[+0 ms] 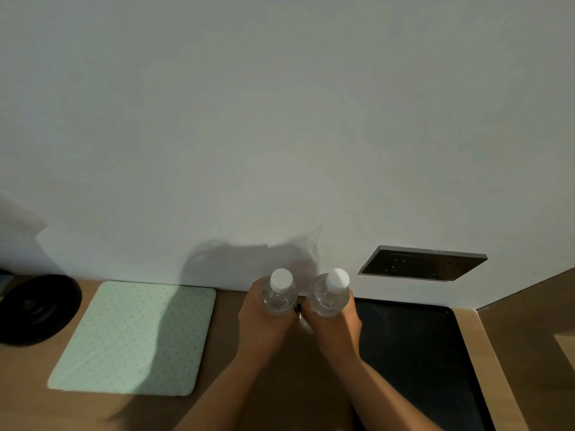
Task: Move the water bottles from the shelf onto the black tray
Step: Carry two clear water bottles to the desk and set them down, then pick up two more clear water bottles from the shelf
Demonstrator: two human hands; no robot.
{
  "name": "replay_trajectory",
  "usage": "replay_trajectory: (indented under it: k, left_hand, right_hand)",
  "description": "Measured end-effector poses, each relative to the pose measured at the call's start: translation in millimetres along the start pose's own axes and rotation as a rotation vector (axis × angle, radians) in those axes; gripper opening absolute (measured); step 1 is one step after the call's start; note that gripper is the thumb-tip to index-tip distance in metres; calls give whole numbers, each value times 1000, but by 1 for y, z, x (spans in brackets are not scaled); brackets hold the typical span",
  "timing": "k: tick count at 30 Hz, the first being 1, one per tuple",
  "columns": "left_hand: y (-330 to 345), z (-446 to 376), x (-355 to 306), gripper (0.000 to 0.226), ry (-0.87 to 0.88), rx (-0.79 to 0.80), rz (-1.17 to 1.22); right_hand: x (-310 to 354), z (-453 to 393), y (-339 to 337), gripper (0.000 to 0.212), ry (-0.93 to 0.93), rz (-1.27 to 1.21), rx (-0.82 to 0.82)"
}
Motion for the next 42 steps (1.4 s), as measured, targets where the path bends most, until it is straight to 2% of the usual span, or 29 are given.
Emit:
replay_trajectory:
  k: [7,12,16,18,22,28,32,37,42]
  left_hand:
    - [0,-5,4,39,4,67,-19]
    - [2,-5,6,54,19,83,-14]
    - [-6,6,-1,78,-10,68,106]
    - [-11,13,-9,85,-12,63,120]
    - [-18,35,-35,82,17,116,76]
    - [-37,75,-76,86,140,128,-123]
    - [-44,107,-109,77,250,106,-159]
    - [-36,151,-148,73,400,124,-213]
    - [-18,188,-178,75,547,194,-410]
  right_hand:
    - [-1,3,0,33,8,92,50]
    - [-7,3,4,60,91,138,152]
    - [8,20,-11,65,68,118,168]
    - [13,25,-21,67,25,189,164]
    - [26,38,-43,69,-30,410,132]
    - [44,60,-88,68,-155,554,90]
    - [56,79,-117,68,-283,648,85]
    - [77,103,-158,70,-440,864,2]
    - [94,124,-196,71,-528,981,-50]
Point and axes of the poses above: each hand's wrist, its own z-axis away from the middle knuckle, its own y-axis out of the palm, x = y × z, the point moved 10 cm from there along -z, towards the middle knuckle, and after that the axes turned 9 degrees about z, right-handed, at the moved point
